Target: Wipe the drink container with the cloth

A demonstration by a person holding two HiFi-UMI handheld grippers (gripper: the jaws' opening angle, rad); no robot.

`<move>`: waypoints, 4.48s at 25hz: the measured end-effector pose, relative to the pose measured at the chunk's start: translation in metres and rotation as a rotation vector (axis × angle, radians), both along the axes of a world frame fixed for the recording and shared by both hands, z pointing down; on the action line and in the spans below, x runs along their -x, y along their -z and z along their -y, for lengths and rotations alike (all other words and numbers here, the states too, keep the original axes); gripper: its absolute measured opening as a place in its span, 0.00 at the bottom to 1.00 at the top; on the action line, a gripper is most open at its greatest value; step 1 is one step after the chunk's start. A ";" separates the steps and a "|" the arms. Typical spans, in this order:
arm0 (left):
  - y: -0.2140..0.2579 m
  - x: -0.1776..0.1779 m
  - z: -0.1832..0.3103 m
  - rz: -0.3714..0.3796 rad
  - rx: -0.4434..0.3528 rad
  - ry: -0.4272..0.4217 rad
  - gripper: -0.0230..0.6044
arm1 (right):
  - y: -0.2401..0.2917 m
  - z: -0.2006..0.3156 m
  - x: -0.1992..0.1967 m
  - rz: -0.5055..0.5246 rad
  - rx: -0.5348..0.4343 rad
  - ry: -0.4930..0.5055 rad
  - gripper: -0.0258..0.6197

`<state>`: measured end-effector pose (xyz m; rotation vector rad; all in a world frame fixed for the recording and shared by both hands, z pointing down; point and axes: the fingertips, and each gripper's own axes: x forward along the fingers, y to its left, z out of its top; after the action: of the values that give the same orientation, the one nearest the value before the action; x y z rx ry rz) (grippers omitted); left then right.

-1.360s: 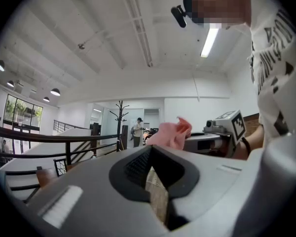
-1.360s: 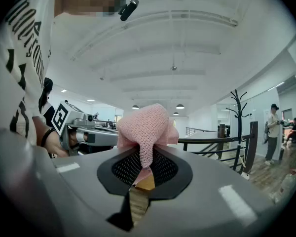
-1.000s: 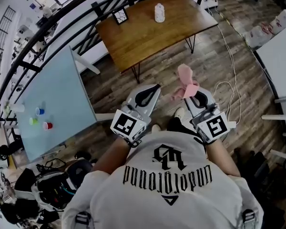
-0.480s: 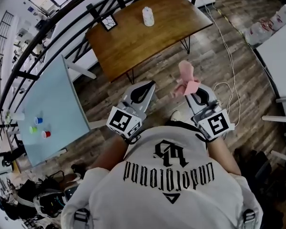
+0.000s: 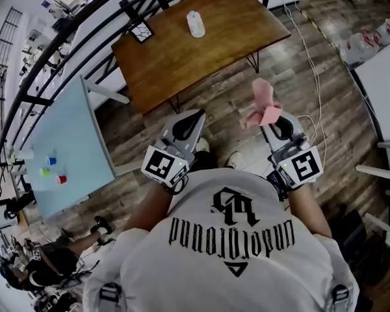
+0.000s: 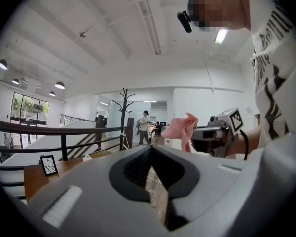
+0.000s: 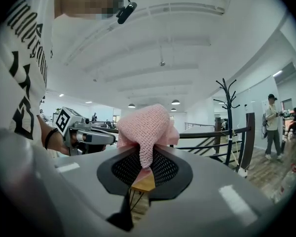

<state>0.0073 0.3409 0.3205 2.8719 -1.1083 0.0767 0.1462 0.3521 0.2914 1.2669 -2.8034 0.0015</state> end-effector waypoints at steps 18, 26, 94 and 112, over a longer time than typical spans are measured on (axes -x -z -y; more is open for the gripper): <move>0.000 0.054 0.149 -0.028 -0.043 -0.002 0.11 | -0.004 0.141 0.058 -0.029 0.003 0.005 0.10; 0.009 0.110 0.213 -0.023 -0.074 -0.056 0.11 | 0.008 0.212 0.118 -0.039 -0.012 -0.028 0.10; -0.302 0.028 0.553 0.310 0.090 -0.376 0.79 | -0.176 0.528 0.088 -0.083 0.360 0.097 0.10; -0.307 0.018 0.551 0.291 0.113 -0.365 0.68 | -0.205 0.529 0.099 -0.084 0.417 0.143 0.10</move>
<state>-0.0108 -0.2105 0.6275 2.9828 -0.5680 0.5691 0.0475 -0.1772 0.4967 0.9458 -2.6230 0.4856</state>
